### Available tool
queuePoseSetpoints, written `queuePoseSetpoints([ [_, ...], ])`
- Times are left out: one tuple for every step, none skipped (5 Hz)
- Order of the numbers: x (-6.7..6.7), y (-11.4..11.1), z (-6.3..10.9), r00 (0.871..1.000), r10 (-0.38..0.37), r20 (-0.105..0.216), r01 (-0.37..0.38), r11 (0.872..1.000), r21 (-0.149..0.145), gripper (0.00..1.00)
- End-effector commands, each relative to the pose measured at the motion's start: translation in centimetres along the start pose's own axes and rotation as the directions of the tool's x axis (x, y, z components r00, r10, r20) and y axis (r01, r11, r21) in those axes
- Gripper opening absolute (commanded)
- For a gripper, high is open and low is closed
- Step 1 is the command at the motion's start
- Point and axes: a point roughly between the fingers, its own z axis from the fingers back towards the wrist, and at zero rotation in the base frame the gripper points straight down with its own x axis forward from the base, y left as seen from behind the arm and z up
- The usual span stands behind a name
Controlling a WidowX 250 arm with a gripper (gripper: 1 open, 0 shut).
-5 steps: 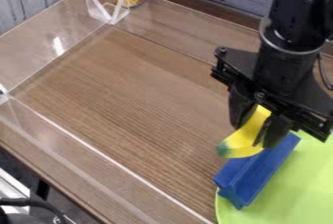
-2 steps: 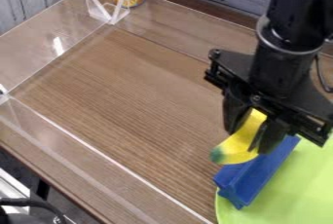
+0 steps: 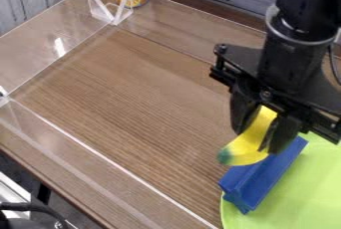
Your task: Put the banana in the green plate
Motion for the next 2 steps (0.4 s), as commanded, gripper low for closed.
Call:
queuePoseSetpoints([
  [0.5,-0.46,1.98,0.999,0.004,0.054,-0.002,1.0,-0.031,0.0],
  [0.37,-0.75,2.05,0.999,0.012,0.05,-0.01,0.999,-0.035,0.0],
])
